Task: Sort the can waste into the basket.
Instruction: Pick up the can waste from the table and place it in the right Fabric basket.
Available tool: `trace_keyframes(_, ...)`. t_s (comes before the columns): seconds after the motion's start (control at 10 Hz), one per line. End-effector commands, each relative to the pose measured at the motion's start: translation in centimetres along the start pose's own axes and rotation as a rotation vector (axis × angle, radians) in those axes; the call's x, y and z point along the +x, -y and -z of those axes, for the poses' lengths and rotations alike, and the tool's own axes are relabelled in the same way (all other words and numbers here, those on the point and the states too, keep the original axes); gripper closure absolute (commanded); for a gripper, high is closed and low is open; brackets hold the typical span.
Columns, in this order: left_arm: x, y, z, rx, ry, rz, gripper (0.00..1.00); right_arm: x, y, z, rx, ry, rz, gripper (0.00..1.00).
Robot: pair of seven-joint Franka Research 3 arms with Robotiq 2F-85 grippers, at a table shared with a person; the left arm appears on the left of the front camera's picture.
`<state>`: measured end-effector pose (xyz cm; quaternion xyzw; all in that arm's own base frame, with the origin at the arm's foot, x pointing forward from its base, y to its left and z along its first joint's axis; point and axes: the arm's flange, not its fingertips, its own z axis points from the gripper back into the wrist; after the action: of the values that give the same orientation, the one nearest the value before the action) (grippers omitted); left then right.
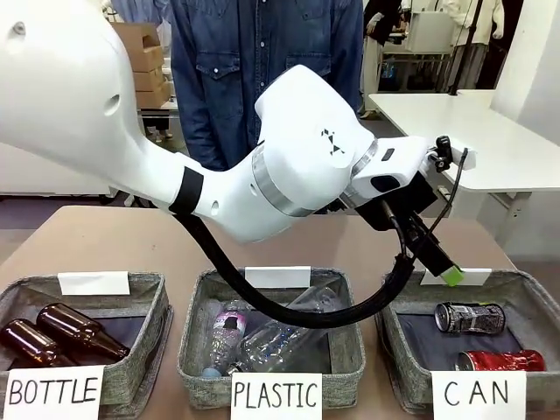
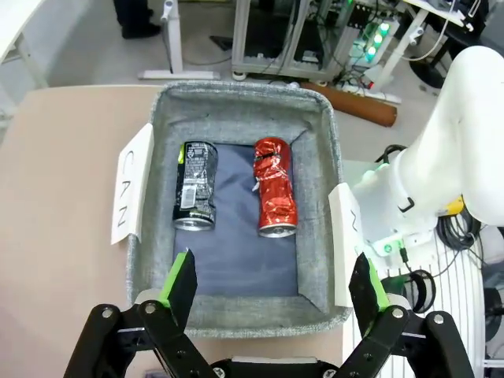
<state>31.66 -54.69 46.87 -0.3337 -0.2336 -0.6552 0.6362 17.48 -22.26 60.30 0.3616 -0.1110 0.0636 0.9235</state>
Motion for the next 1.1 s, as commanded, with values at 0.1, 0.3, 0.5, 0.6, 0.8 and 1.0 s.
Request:
trace_keyframes(0.1, 0.1, 0.3, -6.6, 0.033, -0.133, -0.080, 0.00, 0.2, -0.4, -0.1, 0.009, 0.011, 0.020, 0.00)
trace_keyframes(0.3, -3.5, -1.7, -17.5, 0.066, -0.109, -0.255, 0.00, 1.0, -1.0, -0.1, -0.019, 0.026, -0.038, 0.00)
trace_keyframes(0.5, -10.4, -4.5, -28.9, 0.125, -0.075, -0.532, 0.00, 6.0, -6.3, 6.6, 0.085, -0.100, -0.189, 0.00)
trace_keyframes(0.6, -14.5, -4.9, -34.2, 0.147, -0.025, -0.678, 0.00, 7.9, -9.7, 10.5, 0.102, -0.168, -0.242, 0.00)
trace_keyframes(0.8, -23.1, -3.8, -42.7, 0.077, 0.251, -0.961, 0.00, 10.6, -16.8, 18.1, 0.125, -0.258, -0.304, 0.00)
trace_keyframes(1.0, -28.1, -2.0, -45.7, -0.050, 0.519, -1.055, 0.00, 11.5, -21.6, 23.2, 0.325, -0.279, -0.232, 0.00)
